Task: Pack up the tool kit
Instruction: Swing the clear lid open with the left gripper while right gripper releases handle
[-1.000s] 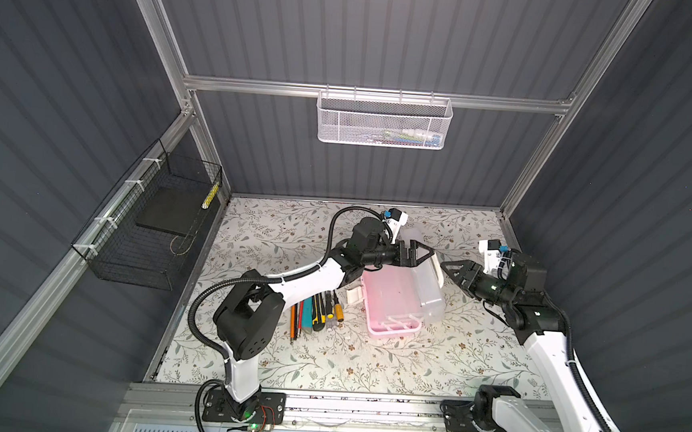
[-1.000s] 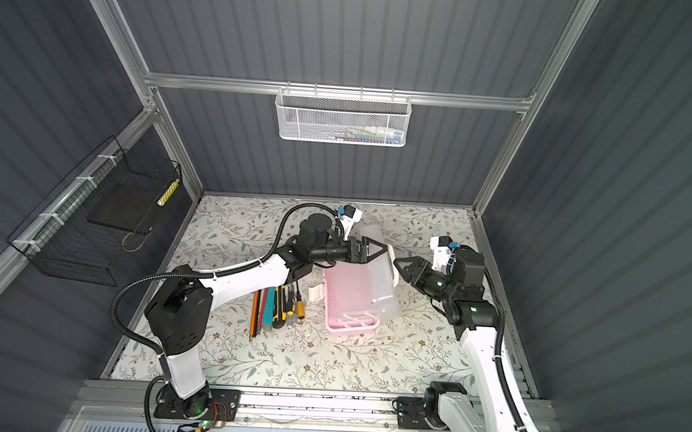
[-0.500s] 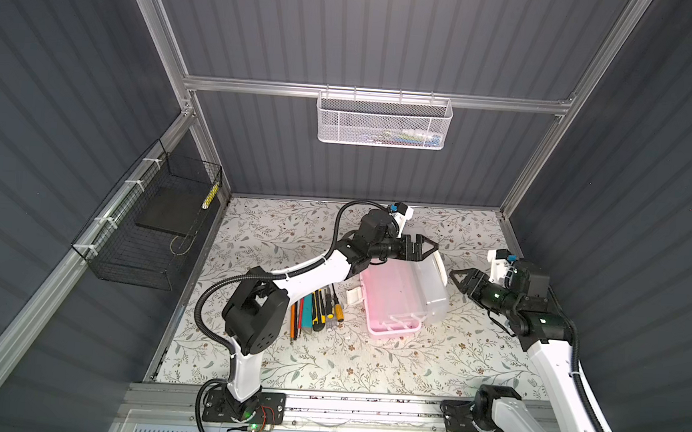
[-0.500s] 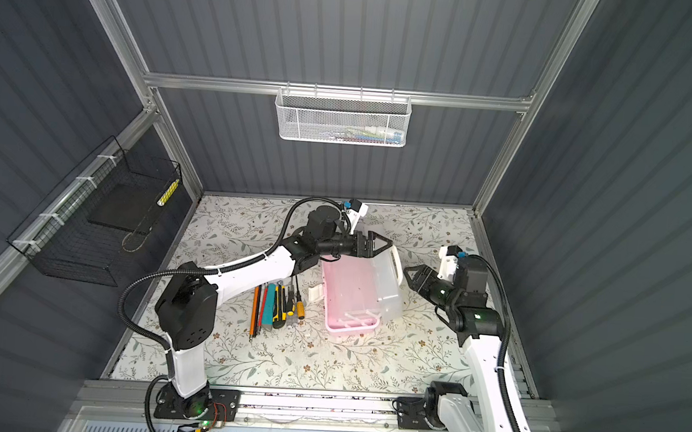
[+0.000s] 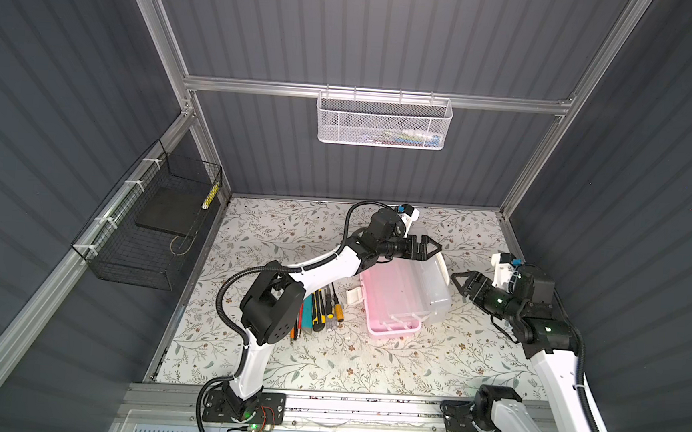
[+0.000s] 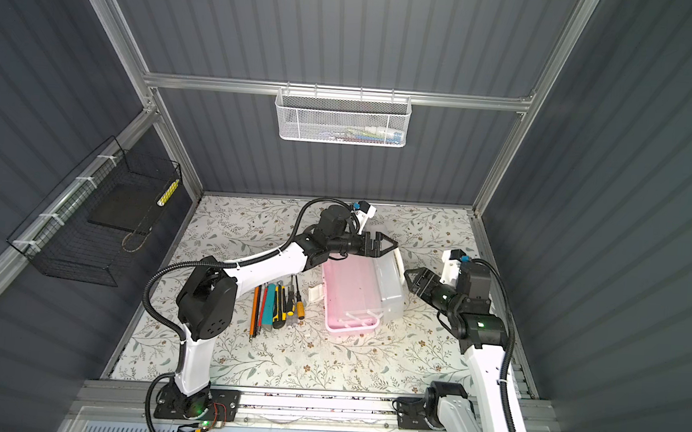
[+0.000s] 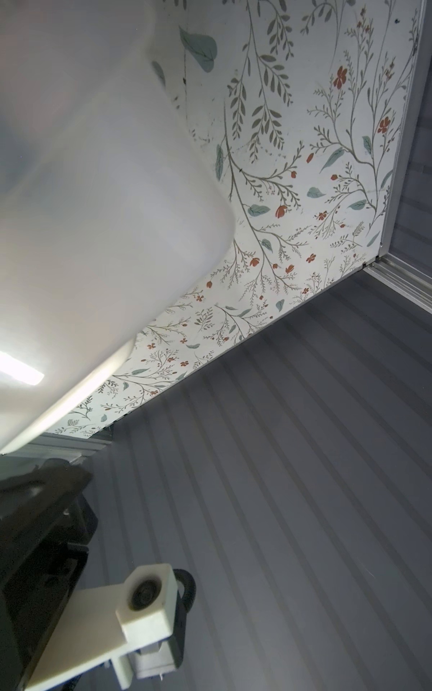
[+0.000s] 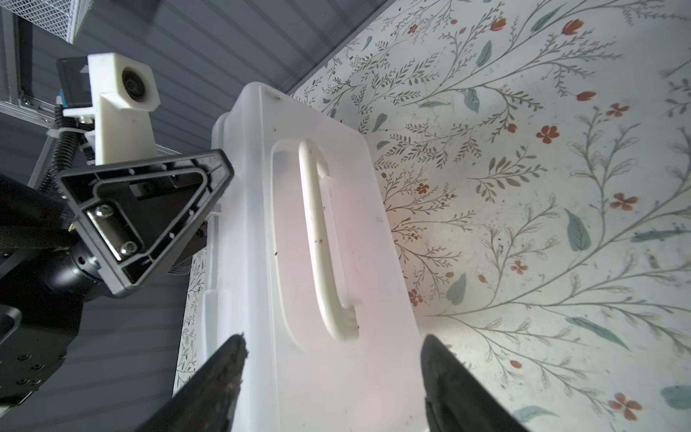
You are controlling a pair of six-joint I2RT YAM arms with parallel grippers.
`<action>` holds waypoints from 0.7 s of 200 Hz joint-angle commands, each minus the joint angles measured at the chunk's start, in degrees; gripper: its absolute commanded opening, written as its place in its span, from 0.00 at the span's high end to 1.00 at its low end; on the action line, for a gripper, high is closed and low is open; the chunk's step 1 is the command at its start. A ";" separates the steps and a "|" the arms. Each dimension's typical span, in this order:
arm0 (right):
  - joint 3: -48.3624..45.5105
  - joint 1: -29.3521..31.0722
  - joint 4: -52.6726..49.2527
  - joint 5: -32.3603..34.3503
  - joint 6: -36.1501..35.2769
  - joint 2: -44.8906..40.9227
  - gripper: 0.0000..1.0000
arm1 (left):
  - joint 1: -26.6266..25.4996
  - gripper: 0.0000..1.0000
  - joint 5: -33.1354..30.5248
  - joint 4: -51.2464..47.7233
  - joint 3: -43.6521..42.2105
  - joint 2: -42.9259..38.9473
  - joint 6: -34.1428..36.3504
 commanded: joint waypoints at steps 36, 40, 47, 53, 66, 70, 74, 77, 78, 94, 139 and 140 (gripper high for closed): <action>2.31 -0.26 -2.70 0.33 -1.23 -0.87 0.23 | -0.13 0.00 -1.41 -3.66 3.46 -1.25 3.70; 2.31 -0.26 -2.69 0.27 -1.15 -0.87 0.23 | -0.09 0.00 -1.19 -3.59 4.12 -0.66 3.57; 2.22 -0.26 -2.55 0.32 -1.09 -1.00 0.23 | -0.17 0.00 -0.72 -3.74 5.55 0.36 3.36; 2.14 -0.26 -2.41 0.33 -1.03 -1.04 0.23 | -0.18 0.00 -0.36 -3.92 6.69 1.28 3.15; 2.18 -0.26 -2.57 0.40 -0.97 -1.26 0.23 | -0.18 0.00 0.57 -4.58 9.10 3.41 2.86; 2.14 -0.26 -2.62 0.42 -0.96 -1.32 0.23 | -0.17 0.00 0.94 -4.67 9.78 4.12 2.77; 2.14 -0.26 -2.64 0.42 -0.90 -1.51 0.23 | -0.18 0.00 1.25 -4.92 10.36 4.47 2.66; 2.14 -0.26 -2.72 0.40 -0.92 -1.61 0.23 | -0.14 0.00 1.41 -4.97 10.78 4.89 2.56; 2.14 -0.26 -2.73 0.41 -0.91 -1.63 0.23 | -0.16 0.00 1.51 -5.05 10.84 4.89 2.51; 2.37 -0.26 -3.07 0.31 -0.92 -1.81 0.23 | -0.19 0.00 1.97 -6.14 12.12 5.79 2.65; 5.42 -0.11 -5.31 1.80 -2.53 0.19 0.22 | -0.12 0.00 -1.01 -14.82 10.79 2.18 8.09; 5.53 -0.10 -5.56 1.94 -2.64 0.28 0.22 | -0.11 0.00 -1.10 -15.04 10.67 2.10 8.30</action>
